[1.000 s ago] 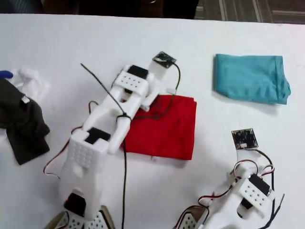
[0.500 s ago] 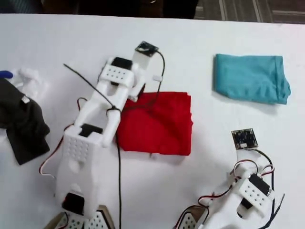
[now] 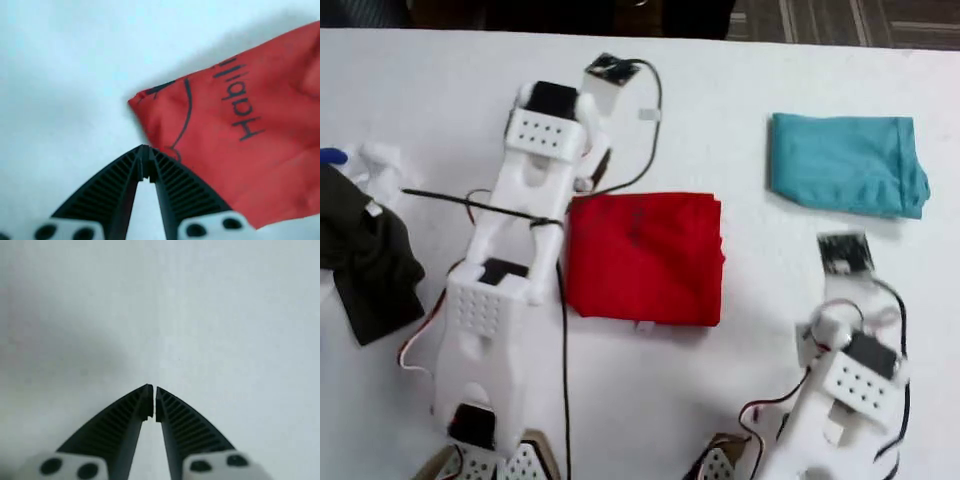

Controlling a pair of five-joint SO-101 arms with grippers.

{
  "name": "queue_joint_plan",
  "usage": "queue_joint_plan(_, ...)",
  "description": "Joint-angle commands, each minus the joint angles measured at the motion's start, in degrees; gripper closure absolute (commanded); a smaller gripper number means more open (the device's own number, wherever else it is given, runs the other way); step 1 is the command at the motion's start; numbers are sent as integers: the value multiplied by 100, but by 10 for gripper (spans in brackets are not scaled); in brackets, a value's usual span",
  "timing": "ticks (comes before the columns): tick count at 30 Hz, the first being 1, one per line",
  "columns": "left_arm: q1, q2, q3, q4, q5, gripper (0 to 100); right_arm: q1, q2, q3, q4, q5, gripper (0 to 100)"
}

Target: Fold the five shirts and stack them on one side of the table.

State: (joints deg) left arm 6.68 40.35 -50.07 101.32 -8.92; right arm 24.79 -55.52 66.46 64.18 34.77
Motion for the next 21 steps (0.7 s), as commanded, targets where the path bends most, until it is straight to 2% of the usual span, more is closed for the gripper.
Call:
queue_joint_plan(1,-237,-818,558,123,35,969,-1297,31,-1301,699,-624,980)
queue_joint_plan(4,-316,-1846,1754,105,-44,969,-2026,593,-2057,804,-1169,956)
queue_joint_plan(7,-387,-3156,3125,-123,-299,969,-2466,1640,-2778,804,-1574,905)
queue_joint_plan(11,-826,-4835,5481,-1222,-668,969,-2826,3152,-3859,804,-1802,902)
queue_joint_plan(15,-1530,-5969,7802,-2549,-870,969,-2941,4611,-5046,892,-2084,900)
queue_joint_plan(18,-2031,-6426,8936,-3244,-862,969,-3011,5710,-6084,1376,-2312,882)
queue_joint_plan(21,-2374,-6567,9543,-3613,-862,969,-3134,6686,-7156,2000,-2400,856)
